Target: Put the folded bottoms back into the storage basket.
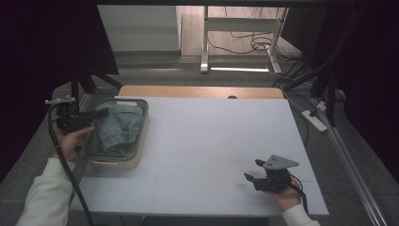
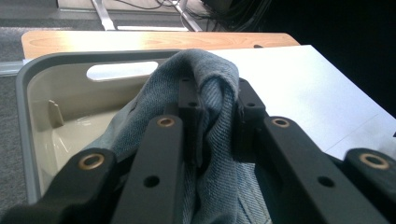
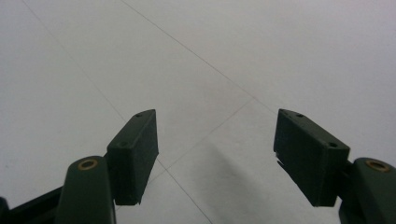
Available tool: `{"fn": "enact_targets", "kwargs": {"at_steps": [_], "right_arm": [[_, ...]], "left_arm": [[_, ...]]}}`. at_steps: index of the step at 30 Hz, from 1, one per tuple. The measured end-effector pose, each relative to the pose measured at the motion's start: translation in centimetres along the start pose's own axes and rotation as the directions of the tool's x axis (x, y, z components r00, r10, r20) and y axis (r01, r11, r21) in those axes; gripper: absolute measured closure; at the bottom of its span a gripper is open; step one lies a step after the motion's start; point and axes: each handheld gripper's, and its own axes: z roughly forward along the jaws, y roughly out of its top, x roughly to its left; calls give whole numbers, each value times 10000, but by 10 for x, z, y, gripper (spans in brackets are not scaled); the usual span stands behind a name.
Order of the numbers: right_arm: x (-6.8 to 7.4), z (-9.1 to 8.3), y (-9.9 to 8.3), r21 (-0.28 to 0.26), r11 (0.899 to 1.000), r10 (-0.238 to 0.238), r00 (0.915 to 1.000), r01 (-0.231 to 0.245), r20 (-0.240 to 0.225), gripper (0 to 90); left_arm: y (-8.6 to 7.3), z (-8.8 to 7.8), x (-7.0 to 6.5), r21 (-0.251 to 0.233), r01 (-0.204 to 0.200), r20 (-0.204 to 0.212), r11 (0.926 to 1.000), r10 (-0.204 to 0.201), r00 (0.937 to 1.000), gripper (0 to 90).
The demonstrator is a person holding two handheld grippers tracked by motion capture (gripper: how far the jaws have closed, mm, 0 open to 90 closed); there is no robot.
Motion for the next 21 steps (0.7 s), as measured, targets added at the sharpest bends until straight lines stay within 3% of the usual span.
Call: {"fn": "enact_targets", "kwargs": {"at_steps": [21], "right_arm": [[0, 0, 0, -18, 10000, 6, 10000, -6, 25, 303]], "left_arm": [[11, 19, 3, 805, -565, -1020, 9952, 646, 9927, 761]]}}
